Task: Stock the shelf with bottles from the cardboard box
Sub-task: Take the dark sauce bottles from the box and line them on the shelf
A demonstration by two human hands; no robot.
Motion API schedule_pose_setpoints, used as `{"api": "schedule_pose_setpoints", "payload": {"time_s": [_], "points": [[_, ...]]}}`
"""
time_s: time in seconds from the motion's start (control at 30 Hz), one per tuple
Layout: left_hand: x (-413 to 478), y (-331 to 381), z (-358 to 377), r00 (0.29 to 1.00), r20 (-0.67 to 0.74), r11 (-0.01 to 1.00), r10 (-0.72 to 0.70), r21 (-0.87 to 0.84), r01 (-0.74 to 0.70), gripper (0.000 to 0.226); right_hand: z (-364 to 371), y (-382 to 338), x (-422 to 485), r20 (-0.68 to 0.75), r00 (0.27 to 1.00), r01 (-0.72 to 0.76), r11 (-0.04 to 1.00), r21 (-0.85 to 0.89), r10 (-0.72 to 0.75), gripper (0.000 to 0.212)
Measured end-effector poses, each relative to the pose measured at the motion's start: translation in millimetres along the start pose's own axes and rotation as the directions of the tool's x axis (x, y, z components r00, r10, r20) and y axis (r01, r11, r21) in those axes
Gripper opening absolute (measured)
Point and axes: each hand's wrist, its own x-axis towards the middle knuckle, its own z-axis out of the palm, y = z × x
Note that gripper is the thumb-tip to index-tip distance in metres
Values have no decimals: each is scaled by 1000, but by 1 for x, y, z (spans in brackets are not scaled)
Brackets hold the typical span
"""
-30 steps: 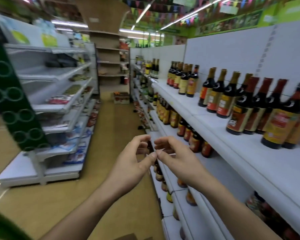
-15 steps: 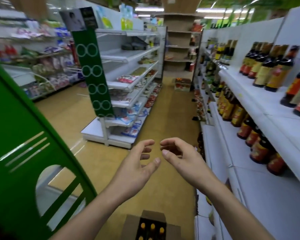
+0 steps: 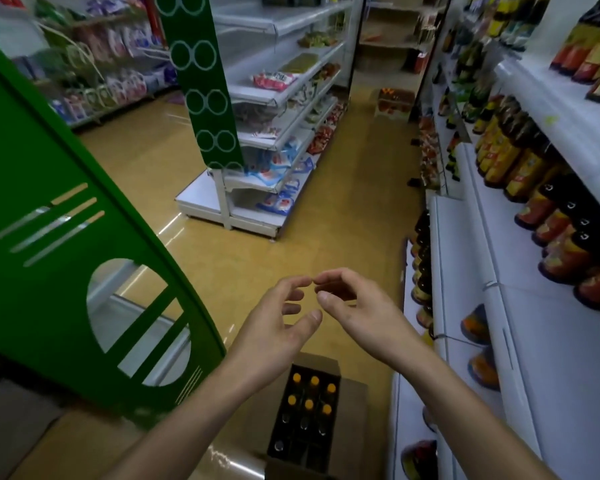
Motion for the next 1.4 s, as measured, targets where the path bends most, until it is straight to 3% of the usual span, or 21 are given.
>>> {"api": "schedule_pose_setpoints", "payload": {"time_s": [0.37, 0.9, 1.07, 1.23, 1.4], "points": [[21, -137, 34, 990, 111, 996, -92, 16, 91, 47, 95, 112, 8, -4, 984, -176, 984, 4, 176, 23], [46, -484, 169, 965, 190, 982, -181, 87, 167, 47, 286, 445, -1, 30, 959, -281, 960, 6, 281, 24], [65, -572, 206, 960, 224, 981, -169, 128, 143, 44, 341, 537, -2, 111, 961, -248, 967, -65, 254, 23], [86, -626, 225, 874, 462, 975, -153, 215, 56, 44, 383, 598, -2, 246, 944, -184, 970, -156, 218, 28], [82, -669, 232, 846, 515, 960, -136, 279, -16, 44, 407, 631, -3, 340, 912, -182, 969, -167, 229, 32]]}}
